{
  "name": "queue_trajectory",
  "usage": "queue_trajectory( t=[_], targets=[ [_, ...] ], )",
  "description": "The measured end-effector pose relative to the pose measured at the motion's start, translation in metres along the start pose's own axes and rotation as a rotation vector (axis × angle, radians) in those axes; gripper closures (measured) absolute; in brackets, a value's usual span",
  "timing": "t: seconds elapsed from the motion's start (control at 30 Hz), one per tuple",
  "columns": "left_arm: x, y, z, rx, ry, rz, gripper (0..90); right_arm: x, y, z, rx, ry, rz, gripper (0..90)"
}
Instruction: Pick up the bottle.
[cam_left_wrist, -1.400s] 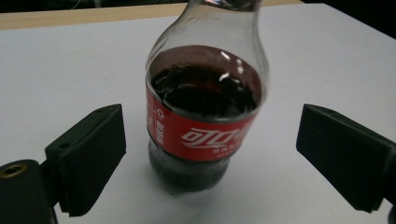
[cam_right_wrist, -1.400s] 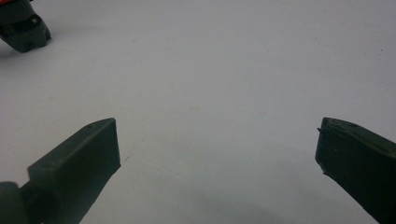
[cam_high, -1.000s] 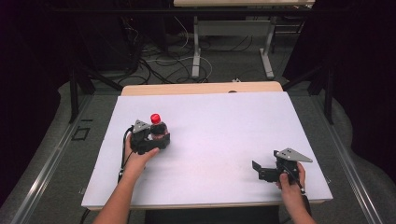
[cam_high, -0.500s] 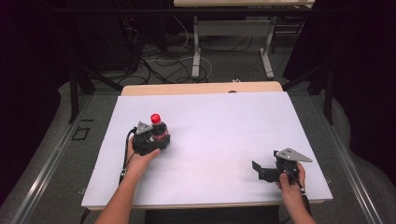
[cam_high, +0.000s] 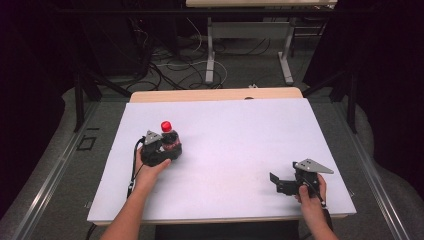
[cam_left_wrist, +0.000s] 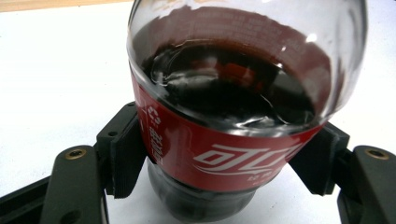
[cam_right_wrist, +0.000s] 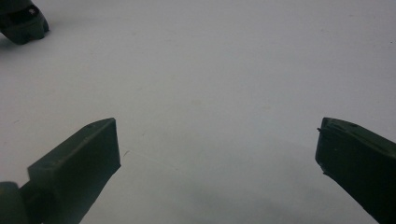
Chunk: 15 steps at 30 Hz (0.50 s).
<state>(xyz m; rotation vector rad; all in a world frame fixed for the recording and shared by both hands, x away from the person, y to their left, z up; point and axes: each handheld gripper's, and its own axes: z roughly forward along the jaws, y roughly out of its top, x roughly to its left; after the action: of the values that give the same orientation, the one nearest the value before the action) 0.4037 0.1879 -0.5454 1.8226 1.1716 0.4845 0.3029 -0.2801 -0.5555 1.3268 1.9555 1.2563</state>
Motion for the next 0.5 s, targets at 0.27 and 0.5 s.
queue_trajectory(
  t=[0.27, 0.5],
  targets=[
    [-0.006, 0.005, -0.009, -0.022, -0.011, 0.022, 29.3, 0.0, 0.0, 0.0, 0.01, -0.003, 0.0, 0.0],
    [-0.023, 0.013, -0.023, -0.025, -0.034, 0.078, 29.2, 0.002, 0.0, 0.0, -0.014, 0.007, 0.013, 0.0]
  ],
)
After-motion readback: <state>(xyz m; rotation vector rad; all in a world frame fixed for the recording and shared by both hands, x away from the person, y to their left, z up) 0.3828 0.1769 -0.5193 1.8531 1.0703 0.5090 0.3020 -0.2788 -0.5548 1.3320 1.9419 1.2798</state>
